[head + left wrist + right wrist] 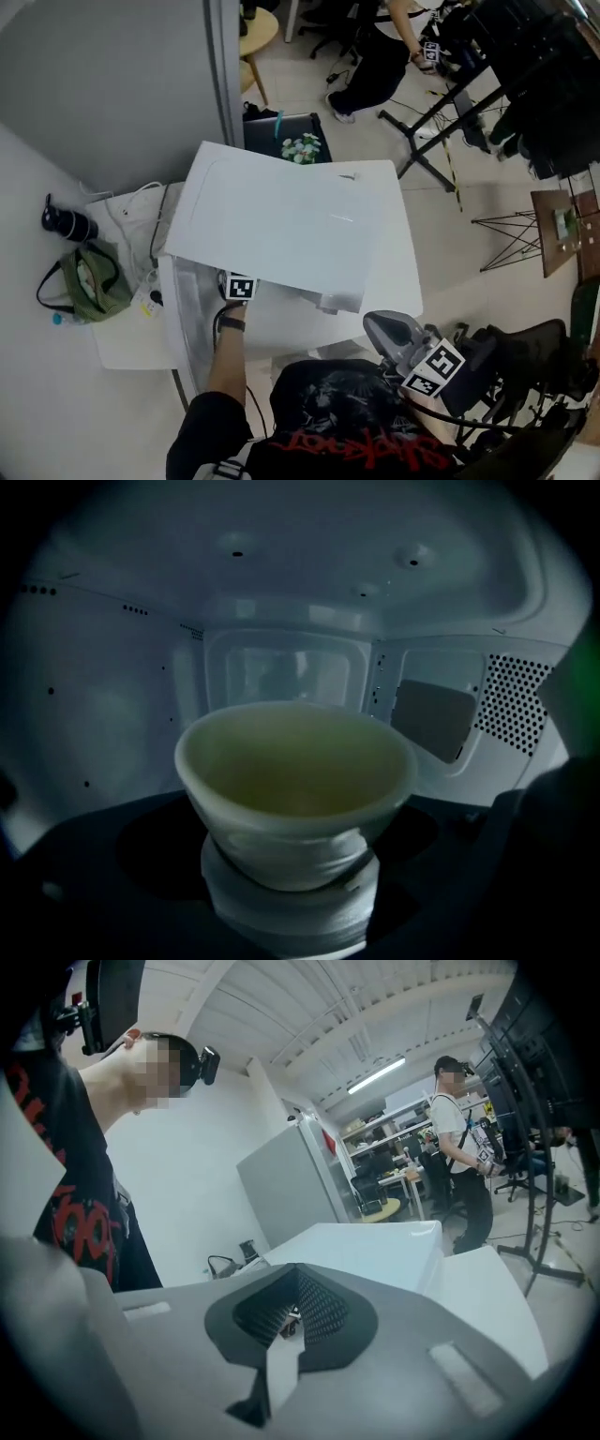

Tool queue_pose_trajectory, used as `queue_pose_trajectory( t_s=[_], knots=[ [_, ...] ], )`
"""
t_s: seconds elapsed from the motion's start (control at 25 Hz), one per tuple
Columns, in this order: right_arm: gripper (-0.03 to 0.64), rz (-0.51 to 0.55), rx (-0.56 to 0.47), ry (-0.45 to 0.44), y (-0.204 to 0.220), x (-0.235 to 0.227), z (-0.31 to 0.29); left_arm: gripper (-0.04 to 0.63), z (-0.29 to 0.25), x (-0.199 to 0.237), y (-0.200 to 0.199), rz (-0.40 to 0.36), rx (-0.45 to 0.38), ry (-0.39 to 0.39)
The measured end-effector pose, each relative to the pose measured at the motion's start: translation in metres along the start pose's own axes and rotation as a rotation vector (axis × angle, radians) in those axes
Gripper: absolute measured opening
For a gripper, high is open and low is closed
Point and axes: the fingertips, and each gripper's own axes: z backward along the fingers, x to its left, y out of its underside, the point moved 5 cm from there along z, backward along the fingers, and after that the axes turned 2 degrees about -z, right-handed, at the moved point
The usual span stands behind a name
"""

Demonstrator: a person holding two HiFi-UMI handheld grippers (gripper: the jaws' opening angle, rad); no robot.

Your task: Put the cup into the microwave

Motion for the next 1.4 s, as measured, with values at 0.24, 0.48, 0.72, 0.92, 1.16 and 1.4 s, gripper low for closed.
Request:
queue_pose_trajectory(
  t_s=[0.24, 0.48, 0.72, 0.92, 1.16, 1.4],
  knots=[
    [0.000, -0.025, 0.010, -0.035, 0.025, 0.022, -0.004, 0.482, 0.020, 0.003, 0.009, 0.076, -0.023, -0.019],
    [0.000, 0.010, -0.012, -0.130, 0.025, 0.055, 0.003, 0.480, 0.089, -0.002, 0.026, 0.212, -0.050, -0.079],
    [0.000, 0.152, -0.107, -0.166, 0.025, 0.101, 0.043, 0.477, 0.190, -0.084, 0.022, 0.270, -0.153, -0.029],
    [0.000, 0.200, -0.248, -0.123, 0.067, 0.138, 0.127, 0.427, 0.317, -0.235, 0.021, 0.115, -0.265, 0.199],
    [0.000, 0.072, -0.357, -0.015, 0.164, 0.161, 0.241, 0.043, 0.433, -0.388, 0.075, -0.130, -0.240, 0.349],
    [0.000, 0.032, -0.374, 0.025, 0.197, 0.217, 0.303, 0.000, 0.510, -0.440, 0.104, -0.222, -0.180, 0.446]
  ],
)
